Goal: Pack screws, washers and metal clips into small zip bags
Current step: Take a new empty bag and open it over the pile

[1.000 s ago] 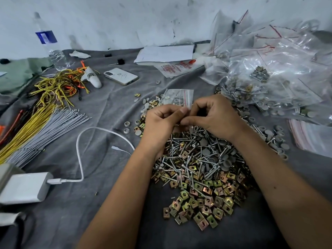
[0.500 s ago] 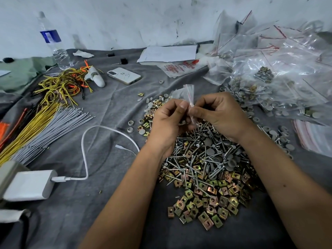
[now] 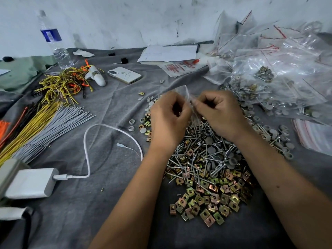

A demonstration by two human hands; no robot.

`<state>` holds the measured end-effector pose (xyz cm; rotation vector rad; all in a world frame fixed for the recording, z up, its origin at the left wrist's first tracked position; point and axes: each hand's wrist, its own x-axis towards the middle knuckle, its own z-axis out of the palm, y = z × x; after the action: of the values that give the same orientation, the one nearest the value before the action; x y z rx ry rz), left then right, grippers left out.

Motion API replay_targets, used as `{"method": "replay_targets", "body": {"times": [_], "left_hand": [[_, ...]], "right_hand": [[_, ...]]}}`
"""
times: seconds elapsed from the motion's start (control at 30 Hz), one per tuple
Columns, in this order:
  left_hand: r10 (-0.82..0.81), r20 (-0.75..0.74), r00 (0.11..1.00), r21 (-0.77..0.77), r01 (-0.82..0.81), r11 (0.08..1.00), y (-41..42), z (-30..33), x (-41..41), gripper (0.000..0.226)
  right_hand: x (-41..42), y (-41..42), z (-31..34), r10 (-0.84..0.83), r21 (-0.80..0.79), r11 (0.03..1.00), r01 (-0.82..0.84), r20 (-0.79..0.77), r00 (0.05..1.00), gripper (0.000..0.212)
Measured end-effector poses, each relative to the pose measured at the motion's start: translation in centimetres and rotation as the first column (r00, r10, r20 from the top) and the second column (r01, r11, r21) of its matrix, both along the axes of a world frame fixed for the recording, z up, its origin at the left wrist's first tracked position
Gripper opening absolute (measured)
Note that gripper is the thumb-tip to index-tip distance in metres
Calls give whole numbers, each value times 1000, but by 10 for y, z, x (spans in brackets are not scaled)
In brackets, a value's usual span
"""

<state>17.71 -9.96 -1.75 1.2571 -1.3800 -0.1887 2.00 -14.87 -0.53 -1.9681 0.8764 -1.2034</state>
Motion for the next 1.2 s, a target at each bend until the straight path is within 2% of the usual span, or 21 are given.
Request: {"method": "replay_targets", "body": {"times": [0.1,0.23,0.3,0.43,0.53,0.6,0.63,0.7,0.77,0.83,0.9,0.97,1.07,1.2], "left_hand": [[71,24,997,-26,-70,997,3,2,12,13],[76,39,996,-64,-73,995,6,-1,0,13],[48,-3,999,-29,-48,998,6,-3,-8,17],[100,-13,995,63,-99,993,3,-7,-10,25],[169,-37,985,64,-166,984,3,-4,-4,22],[215,-36,976,19,-214,977,4,-1,0,15],[237,-29,971,-8,-237,971,5,1,1,14],[289,-35,957,-49,-290,956,6,3,5,14],[362,-88,928,-87,-369,925,8,5,12,14],[465,-136,875,-116,-481,869,12,8,21,13],[557,-94,825,-103,-565,819,14,8,29,7],[574,22,818,-53,-573,818,12,3,30,3],[545,266,795,8,-567,824,10,-4,21,11],[394,317,863,89,-441,893,6,-6,19,11]], "right_hand": [[-13,-7,4,-128,-22,991,130,89,988,20],[-5,-5,-1,-222,-242,950,199,-73,972,18],[2,-2,-3,-202,-290,941,174,-68,977,17],[4,-1,-4,-89,-272,959,80,-19,996,14],[0,-4,-4,-185,-251,950,187,32,982,15],[-2,-9,-5,-277,-216,936,277,31,960,15],[-3,-11,-5,-269,-172,948,269,23,963,16],[-5,-11,-6,-152,-85,985,147,-54,987,17],[-11,-12,-7,-43,-89,996,19,-276,960,18],[-16,-15,-6,-58,-137,990,-24,-567,822,23],[-17,-16,-3,-39,-57,998,-4,-726,687,30],[-19,-19,-1,-5,18,999,28,-753,658,34],[-20,-19,1,-3,20,999,28,-752,659,29],[-18,-15,0,-14,-37,999,-17,-707,707,16]]}}
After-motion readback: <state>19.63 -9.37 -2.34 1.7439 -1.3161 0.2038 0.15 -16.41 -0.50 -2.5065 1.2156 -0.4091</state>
